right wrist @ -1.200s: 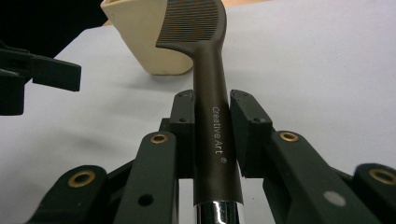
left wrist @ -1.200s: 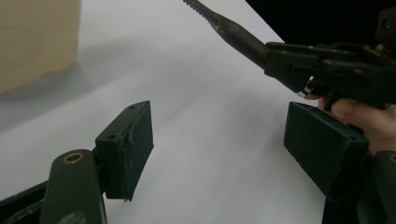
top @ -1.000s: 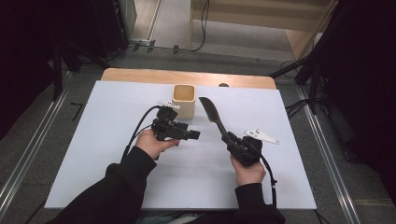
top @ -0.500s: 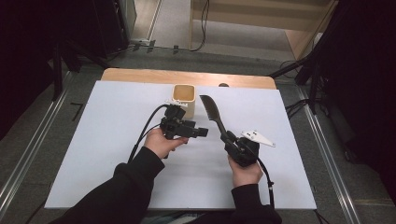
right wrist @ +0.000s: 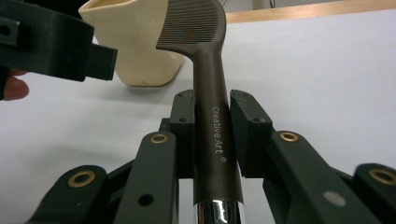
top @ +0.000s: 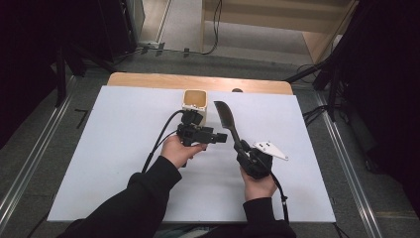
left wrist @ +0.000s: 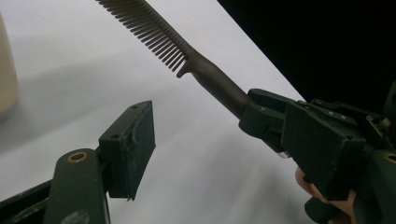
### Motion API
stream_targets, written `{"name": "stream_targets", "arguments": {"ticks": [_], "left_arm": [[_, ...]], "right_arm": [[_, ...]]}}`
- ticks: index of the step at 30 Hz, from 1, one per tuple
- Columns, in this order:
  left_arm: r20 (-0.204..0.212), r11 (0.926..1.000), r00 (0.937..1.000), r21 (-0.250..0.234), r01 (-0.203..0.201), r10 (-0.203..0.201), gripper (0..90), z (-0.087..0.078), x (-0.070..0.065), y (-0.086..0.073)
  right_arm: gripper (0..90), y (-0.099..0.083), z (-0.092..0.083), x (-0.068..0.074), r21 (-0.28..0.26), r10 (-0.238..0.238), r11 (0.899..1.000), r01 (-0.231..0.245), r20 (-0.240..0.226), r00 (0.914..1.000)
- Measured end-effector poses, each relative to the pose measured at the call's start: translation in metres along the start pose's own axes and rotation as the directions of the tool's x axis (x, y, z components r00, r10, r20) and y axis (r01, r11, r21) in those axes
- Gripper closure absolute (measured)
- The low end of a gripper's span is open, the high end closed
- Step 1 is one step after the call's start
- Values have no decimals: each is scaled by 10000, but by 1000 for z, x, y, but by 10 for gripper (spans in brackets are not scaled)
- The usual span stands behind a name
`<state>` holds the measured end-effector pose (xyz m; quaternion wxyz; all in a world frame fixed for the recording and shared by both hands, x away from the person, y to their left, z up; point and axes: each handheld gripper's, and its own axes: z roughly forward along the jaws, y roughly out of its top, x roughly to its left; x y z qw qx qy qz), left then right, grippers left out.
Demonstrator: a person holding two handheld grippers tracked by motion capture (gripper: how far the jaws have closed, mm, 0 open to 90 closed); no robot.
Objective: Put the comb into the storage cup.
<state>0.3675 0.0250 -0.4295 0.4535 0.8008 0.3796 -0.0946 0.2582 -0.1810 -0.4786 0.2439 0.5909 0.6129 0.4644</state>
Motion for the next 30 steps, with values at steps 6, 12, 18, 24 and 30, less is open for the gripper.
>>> {"name": "stream_targets", "arguments": {"ticks": [6, 12, 18, 24, 30], "left_arm": [[-182, 9998, 9997, -131, -151, 149, 263, 6, -4, 0], [-51, 9994, 9999, -335, 105, -107, 264, 11, -4, 0], [-1, 9978, 9993, -549, 365, -366, 264, 16, -4, 2], [-56, 9961, 9980, -623, 628, -633, 264, 23, -5, 3], [-107, 9943, 9964, -660, 833, -842, 264, 29, -5, 4]], "right_arm": [[702, -1, 0, 1, -15, -27, 10000, 27, 146, 9999], [702, -1, -1, 5, -195, -146, 9997, 152, 264, 9995], [702, -1, -2, 7, -501, -106, 9987, 125, 375, 9992], [702, -2, -1, 11, -588, -108, 9982, 128, 345, 9993], [702, -2, -1, 13, -697, -84, 9975, 107, 333, 9994]]}}
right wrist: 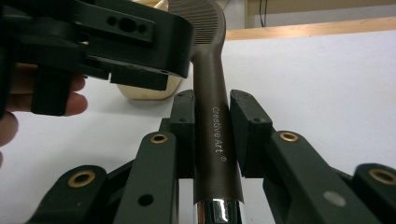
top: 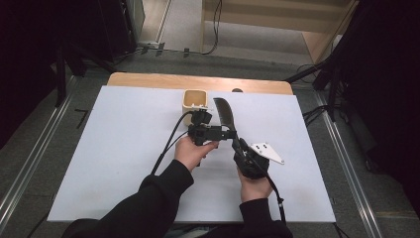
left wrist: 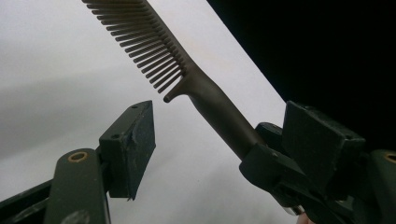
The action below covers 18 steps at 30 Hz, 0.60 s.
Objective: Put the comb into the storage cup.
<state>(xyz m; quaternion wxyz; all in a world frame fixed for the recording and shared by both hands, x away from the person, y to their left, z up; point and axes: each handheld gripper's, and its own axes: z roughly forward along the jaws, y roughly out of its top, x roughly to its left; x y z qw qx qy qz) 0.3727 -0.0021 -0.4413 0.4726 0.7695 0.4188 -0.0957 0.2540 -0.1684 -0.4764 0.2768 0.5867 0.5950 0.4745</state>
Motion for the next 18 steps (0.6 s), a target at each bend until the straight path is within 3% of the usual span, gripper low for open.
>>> {"name": "stream_targets", "arguments": {"ticks": [18], "left_arm": [[-262, 9988, 9985, -79, 474, -475, 298, 12, 0, 1]], "right_arm": [[702, -1, 1, 4, -172, 45, 9998, -45, -46, 10000]]}}
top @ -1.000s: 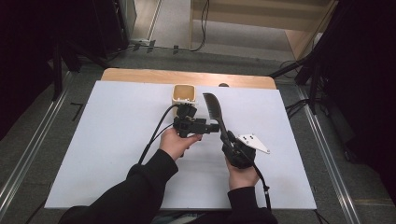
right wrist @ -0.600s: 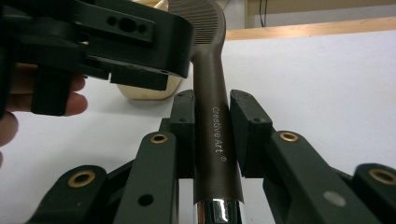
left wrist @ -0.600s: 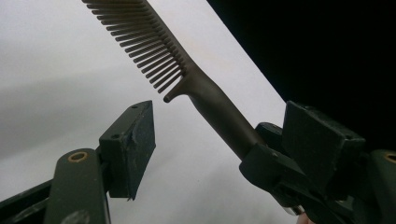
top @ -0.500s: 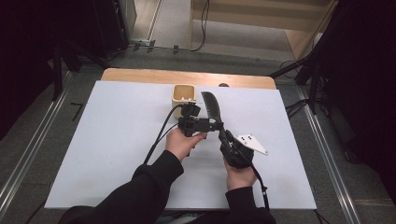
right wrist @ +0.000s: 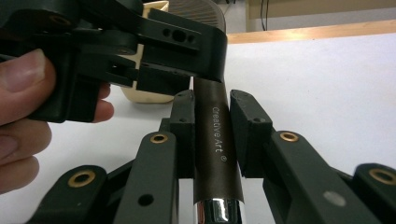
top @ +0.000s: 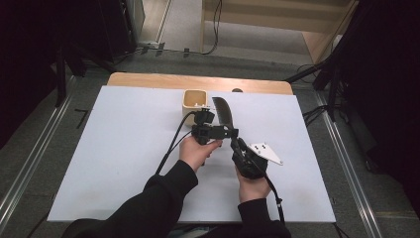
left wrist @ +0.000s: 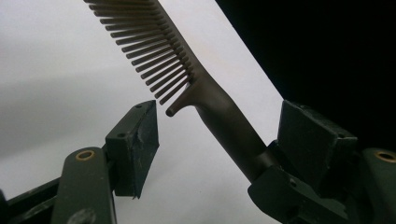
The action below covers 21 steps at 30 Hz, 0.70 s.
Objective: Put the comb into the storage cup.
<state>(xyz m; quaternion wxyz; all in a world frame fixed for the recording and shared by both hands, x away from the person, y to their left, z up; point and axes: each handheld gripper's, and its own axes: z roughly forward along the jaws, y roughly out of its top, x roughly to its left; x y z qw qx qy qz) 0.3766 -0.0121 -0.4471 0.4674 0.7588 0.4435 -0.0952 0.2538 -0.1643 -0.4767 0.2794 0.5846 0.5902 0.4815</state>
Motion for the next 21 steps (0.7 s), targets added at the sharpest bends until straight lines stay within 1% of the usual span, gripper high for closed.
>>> {"name": "stream_targets", "arguments": {"ticks": [1, 3, 5, 7, 9, 13, 14, 15, 16, 17, 18, 21], "left_arm": [[-39, 10000, 10000, -86, 2, -2, 308, 0, 0, 0], [-42, 9999, 10000, -112, 22, -22, 320, 0, 0, 1], [52, 9998, 9998, -65, 198, -198, 334, 3, 0, 1], [51, 9996, 9996, -24, 291, -291, 347, 4, -1, 1], [74, 9993, 9994, -98, 352, -351, 379, 5, -2, 0], [146, 9982, 9982, -148, 580, -578, 439, 6, -3, 0], [146, 9982, 9982, -148, 580, -578, 452, 6, -3, 0], [284, 9972, 9970, -178, 731, -726, 480, 6, -2, 1], [332, 9967, 9964, -175, 792, -786, 490, 7, -2, 1], [332, 9967, 9964, -175, 792, -786, 516, 7, -2, 1], [335, 9960, 9956, -177, 877, -871, 531, 6, -1, 0], [347, 9952, 9949, -200, 956, -949, 594, 6, 1, 0]], "right_arm": [[702, 0, 0, 0, -29, -19, 10000, 19, -24, 10000], [702, 0, 0, 1, -30, -12, 10000, 12, -21, 10000], [702, 0, 0, 2, -120, -18, 9999, 19, 32, 10000], [702, 0, 0, 2, -179, -57, 9998, 58, 40, 10000], [702, -1, 1, 3, -259, -79, 9996, 80, 47, 10000], [702, -1, 1, 5, -259, -73, 9996, 74, 58, 10000], [702, -1, 1, 5, -259, -73, 9996, 74, 58, 10000], [702, -2, 1, 6, -295, -132, 9995, 135, 100, 9999], [702, -2, 2, 7, -291, -135, 9995, 138, 94, 9999], [702, -2, 2, 7, -279, -127, 9995, 129, 77, 9999], [702, -2, 2, 7, -266, -99, 9996, 102, 84, 9999], [702, -2, 2, 7, -294, -165, 9994, 168, 100, 9998]]}}
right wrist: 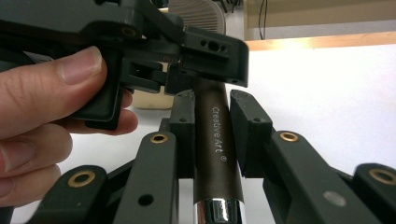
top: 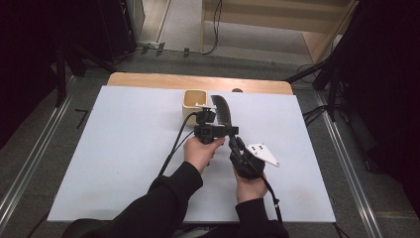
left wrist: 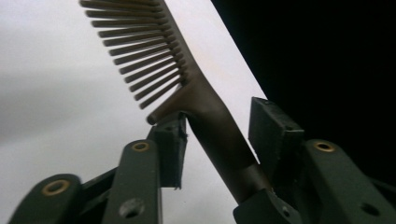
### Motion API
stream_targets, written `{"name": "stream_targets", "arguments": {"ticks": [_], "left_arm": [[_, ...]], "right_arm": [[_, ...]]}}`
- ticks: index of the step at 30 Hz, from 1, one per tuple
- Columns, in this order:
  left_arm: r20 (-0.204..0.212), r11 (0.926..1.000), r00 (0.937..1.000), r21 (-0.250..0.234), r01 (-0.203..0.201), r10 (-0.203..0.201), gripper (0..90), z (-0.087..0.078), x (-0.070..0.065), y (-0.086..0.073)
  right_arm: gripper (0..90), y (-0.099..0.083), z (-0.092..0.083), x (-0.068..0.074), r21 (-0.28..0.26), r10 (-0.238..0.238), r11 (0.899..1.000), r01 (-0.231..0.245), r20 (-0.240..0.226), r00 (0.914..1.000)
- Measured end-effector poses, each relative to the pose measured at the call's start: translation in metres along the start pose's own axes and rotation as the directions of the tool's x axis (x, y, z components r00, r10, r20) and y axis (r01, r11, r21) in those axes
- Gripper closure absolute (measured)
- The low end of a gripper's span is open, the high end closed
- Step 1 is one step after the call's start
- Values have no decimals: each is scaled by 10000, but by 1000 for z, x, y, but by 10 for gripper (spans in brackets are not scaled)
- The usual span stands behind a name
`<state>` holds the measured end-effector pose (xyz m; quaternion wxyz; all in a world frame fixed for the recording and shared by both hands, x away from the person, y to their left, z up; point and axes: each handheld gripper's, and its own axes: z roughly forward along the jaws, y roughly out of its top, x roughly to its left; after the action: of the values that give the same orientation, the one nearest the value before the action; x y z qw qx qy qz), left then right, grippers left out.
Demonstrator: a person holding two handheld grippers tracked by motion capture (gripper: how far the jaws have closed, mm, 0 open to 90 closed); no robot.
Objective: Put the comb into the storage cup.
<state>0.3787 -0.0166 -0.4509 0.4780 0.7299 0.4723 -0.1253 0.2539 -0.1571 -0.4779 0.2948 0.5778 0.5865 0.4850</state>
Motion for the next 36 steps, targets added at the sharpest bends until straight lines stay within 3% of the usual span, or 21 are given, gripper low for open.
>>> {"name": "stream_targets", "arguments": {"ticks": [4, 16, 21, 31, 33, 34, 36], "left_arm": [[226, 9991, 9989, 60, 409, -411, 614, 0, 5, -1], [475, 9984, 9974, 201, 529, -538, 668, -1, 8, 0], [636, 9974, 9956, 231, 678, -691, 707, -2, 9, 0], [969, 9958, 9911, 198, 898, -913, 719, -5, 10, 1], [1001, 9961, 9911, 225, 854, -872, 721, -6, 10, 1], [1000, 9961, 9911, 186, 866, -880, 722, -6, 10, 1], [1000, 9960, 9910, 188, 872, -887, 722, -7, 11, 1]], "right_arm": [[702, -1, 1, 0, 73, -149, 9999, 149, 9, 9999], [693, -2, 5, 0, 485, -211, 9986, 215, -96, 9997], [663, -3, 8, -2, 707, -178, 9973, 211, -465, 9988], [656, -2, 8, -3, 674, -360, 9969, 401, -600, 9975], [612, -2, 8, -4, 734, -439, 9961, 496, -774, 9960], [557, -1, 8, -7, 844, -370, 9953, 468, -1146, 9927], [501, 0, 9, -10, 984, -257, 9943, 399, -1414, 9896]]}}
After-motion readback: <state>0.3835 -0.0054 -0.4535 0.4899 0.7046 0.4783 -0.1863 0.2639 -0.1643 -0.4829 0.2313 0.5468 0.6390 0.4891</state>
